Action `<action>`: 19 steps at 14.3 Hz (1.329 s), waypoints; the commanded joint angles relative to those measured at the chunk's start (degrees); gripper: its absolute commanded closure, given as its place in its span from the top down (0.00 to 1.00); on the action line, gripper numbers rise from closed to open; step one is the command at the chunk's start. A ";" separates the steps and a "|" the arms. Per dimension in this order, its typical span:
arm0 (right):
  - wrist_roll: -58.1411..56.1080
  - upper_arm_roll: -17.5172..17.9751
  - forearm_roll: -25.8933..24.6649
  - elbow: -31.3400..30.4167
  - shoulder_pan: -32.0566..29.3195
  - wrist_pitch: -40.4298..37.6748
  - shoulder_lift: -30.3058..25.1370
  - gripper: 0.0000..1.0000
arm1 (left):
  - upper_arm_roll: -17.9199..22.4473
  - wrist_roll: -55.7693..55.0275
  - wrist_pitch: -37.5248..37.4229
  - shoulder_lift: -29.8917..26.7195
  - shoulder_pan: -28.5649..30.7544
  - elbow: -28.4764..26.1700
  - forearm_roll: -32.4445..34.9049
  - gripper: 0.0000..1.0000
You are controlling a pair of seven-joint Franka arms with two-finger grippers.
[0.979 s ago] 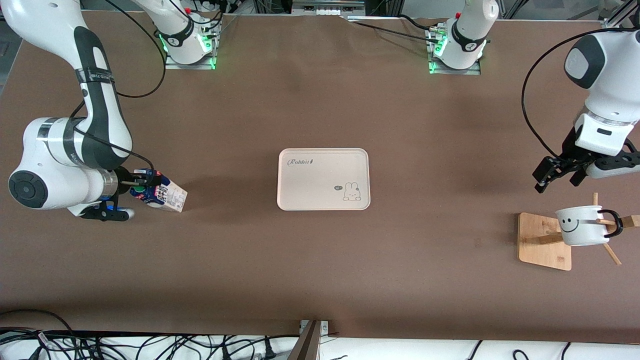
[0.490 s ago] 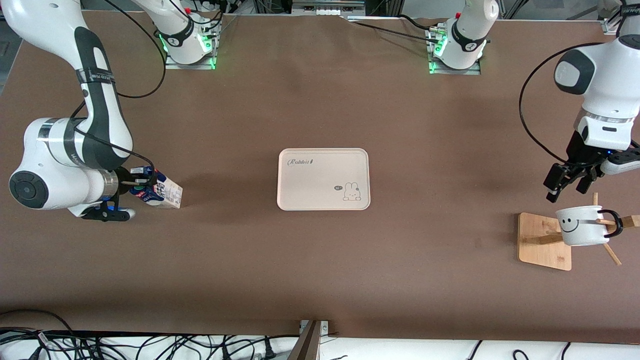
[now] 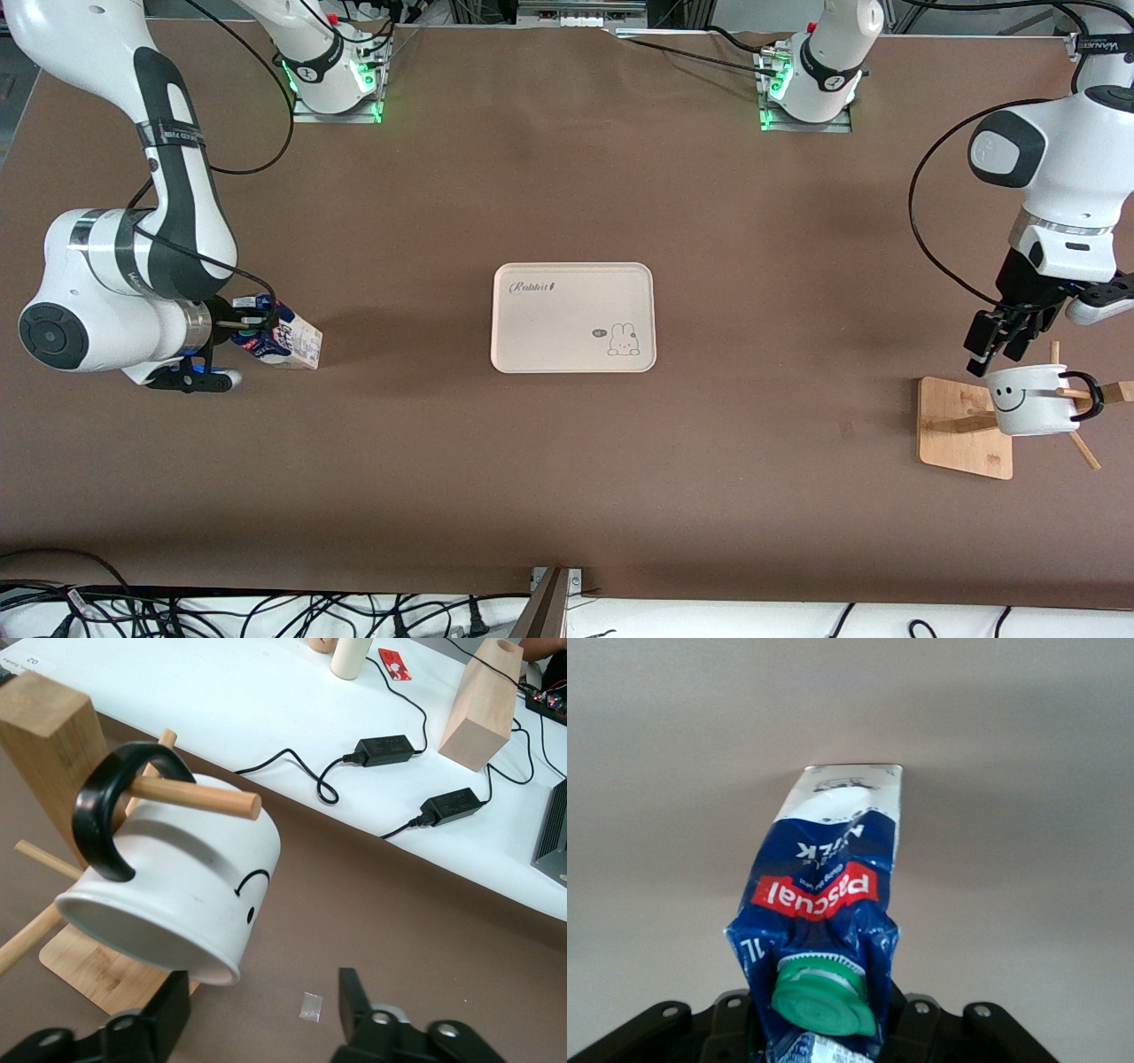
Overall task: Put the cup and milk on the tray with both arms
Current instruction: 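Grasp the milk carton with the right gripper while the left gripper reaches the mug, then carry the milk carton with the right gripper over the white tray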
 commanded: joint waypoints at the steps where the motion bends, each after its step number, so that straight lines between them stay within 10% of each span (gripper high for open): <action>1: -0.20 0.93 1.06 -0.13 0.36 -2.73 -2.87 0.42 | -0.25 2.21 -1.42 0.23 -0.07 1.64 -1.41 0.38; 11: 9.38 17.00 1.06 2.24 0.54 -8.19 -10.97 0.32 | -0.17 4.40 -0.80 0.32 0.72 0.85 -1.50 0.42; 19: 9.47 17.37 2.82 2.16 10.45 4.37 -8.16 0.41 | -0.08 8.72 1.57 4.35 2.04 4.18 -0.80 0.43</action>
